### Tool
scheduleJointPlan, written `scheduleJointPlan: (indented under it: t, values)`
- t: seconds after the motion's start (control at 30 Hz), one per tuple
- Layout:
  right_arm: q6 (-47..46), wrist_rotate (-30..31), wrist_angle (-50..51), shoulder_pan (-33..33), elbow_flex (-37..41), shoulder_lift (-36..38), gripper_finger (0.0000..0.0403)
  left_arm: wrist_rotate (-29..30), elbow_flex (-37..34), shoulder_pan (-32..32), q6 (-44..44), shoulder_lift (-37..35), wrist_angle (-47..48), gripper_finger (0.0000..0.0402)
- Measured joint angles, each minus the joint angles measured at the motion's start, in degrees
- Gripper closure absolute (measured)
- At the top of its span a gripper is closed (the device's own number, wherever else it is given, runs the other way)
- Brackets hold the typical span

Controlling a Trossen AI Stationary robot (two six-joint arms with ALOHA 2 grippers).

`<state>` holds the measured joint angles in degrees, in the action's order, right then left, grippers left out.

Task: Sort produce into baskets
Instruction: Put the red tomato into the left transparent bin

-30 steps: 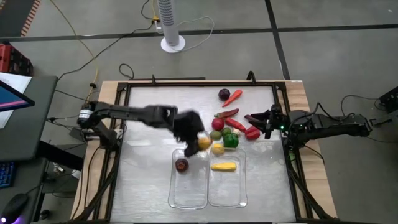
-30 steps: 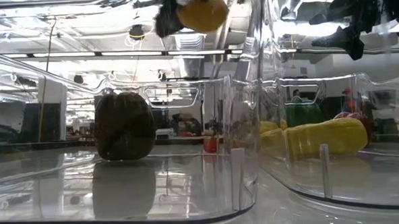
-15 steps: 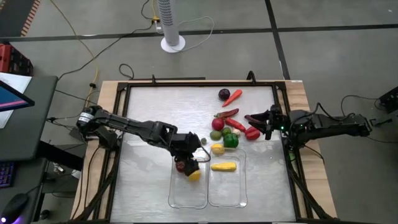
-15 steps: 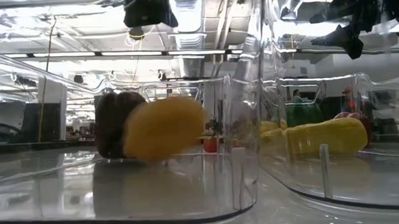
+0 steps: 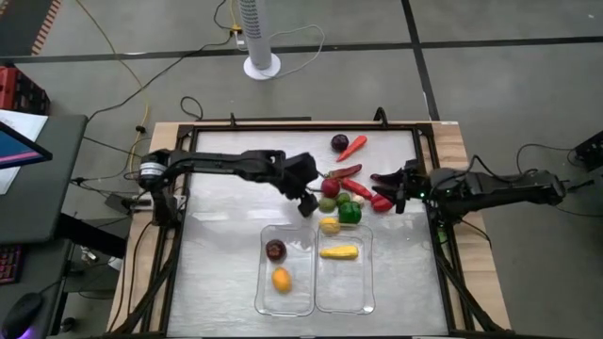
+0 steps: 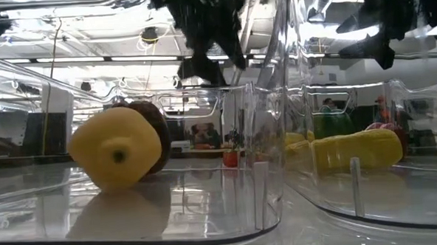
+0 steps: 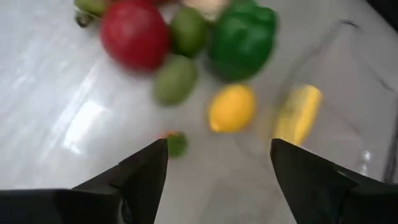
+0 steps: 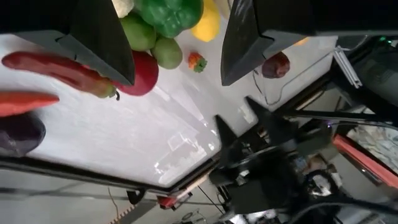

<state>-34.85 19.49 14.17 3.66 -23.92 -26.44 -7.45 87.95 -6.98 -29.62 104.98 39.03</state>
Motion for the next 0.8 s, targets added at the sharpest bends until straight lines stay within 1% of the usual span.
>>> scheduleJointPlan:
  t: [0.17, 0.27, 0.4, 0.47, 0.53, 0.63, 0.67, 0.73, 0.8]
  values:
    - [-3.63, -0.19, 0.62, 0.08, -0.48, -1.02, 0.0137, -0.51, 1.99, -2.98, 4.31, 2.78, -0.71, 0.0138]
    - [-4.10, -0.22, 0.83, 0.11, -2.19, -0.97, 0.0137, 0.98, 3.08, -3.21, 6.74, 4.87, -1.52, 0.0129]
    - [-3.81, -0.26, 2.03, 0.35, -5.32, -0.77, 0.0137, 2.49, 5.19, -3.91, 7.87, 5.87, -4.45, 0.0102]
    - [-2.29, -1.01, 1.03, 0.67, -5.81, -0.11, 0.0137, 3.07, 5.41, -4.40, 8.31, 5.89, -5.77, 0.0083]
    - [-0.46, -2.41, -0.28, 0.90, -5.81, 1.61, 0.0137, 3.28, 5.43, -5.02, 8.62, 6.68, -8.24, 0.0067]
    - [1.69, -4.47, -0.40, 0.83, -5.81, 4.15, 0.0137, 2.64, 5.33, -5.80, 8.40, 8.25, -8.41, 0.0055]
    - [2.40, -4.48, -0.23, 0.81, -5.73, 5.24, 0.0137, 2.58, 5.39, -5.98, 7.59, 8.64, -9.33, 0.0054]
    - [2.75, -4.58, -0.66, 0.81, -4.60, 7.29, 0.0137, 2.31, 5.25, -6.06, 6.11, 8.80, -8.31, 0.0056]
    - [2.40, -4.76, -0.41, 0.81, -3.31, 9.48, 0.0137, 2.35, 5.50, -5.70, 5.98, 9.59, -11.96, 0.0063]
